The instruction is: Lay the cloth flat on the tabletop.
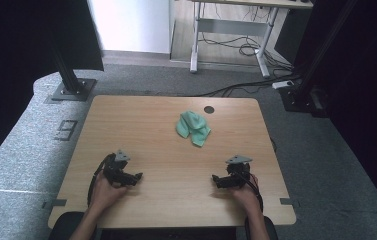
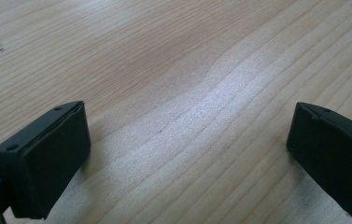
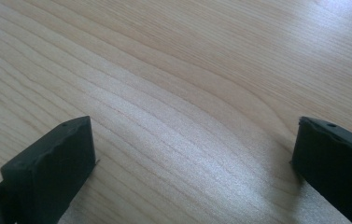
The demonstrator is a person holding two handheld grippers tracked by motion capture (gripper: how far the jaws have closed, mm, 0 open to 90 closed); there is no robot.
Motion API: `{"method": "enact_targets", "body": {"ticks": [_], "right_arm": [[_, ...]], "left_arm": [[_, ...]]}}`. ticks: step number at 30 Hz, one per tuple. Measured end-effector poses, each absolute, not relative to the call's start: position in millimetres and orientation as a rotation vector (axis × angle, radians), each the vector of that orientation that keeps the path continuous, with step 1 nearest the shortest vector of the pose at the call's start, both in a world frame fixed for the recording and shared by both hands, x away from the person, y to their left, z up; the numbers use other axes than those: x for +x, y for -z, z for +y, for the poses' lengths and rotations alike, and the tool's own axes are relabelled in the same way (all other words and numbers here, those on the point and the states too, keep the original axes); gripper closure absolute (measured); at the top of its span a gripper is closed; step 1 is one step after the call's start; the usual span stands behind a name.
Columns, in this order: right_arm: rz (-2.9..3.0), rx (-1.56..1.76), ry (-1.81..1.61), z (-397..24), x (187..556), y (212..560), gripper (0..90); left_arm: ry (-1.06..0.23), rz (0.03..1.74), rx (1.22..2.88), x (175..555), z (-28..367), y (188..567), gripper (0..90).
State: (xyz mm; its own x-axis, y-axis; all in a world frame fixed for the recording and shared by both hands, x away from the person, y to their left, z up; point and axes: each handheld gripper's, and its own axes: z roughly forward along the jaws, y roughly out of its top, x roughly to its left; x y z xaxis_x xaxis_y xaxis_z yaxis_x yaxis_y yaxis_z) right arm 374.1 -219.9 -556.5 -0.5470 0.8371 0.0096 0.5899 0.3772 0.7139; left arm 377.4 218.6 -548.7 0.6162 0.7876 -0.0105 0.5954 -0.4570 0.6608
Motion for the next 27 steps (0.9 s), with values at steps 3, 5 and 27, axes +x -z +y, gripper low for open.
{"method": "enact_targets", "body": {"ticks": [3, 5, 27], "right_arm": [[2.288, 1.242, -0.968, -219.8, 374.3, 556.5, 0.0], [2.289, 1.241, -0.967, -219.7, 374.4, 556.5, 0.0], [2.312, 1.241, -0.953, -214.6, 377.8, 554.7, 0.0]], "left_arm": [[-0.382, 1.046, 2.225, 379.0, 216.8, 548.6, 0.0], [-0.38, 1.038, 2.228, 379.7, 215.8, 548.7, 0.0], [-0.381, 1.04, 2.228, 380.5, 214.8, 548.8, 0.0]]}}
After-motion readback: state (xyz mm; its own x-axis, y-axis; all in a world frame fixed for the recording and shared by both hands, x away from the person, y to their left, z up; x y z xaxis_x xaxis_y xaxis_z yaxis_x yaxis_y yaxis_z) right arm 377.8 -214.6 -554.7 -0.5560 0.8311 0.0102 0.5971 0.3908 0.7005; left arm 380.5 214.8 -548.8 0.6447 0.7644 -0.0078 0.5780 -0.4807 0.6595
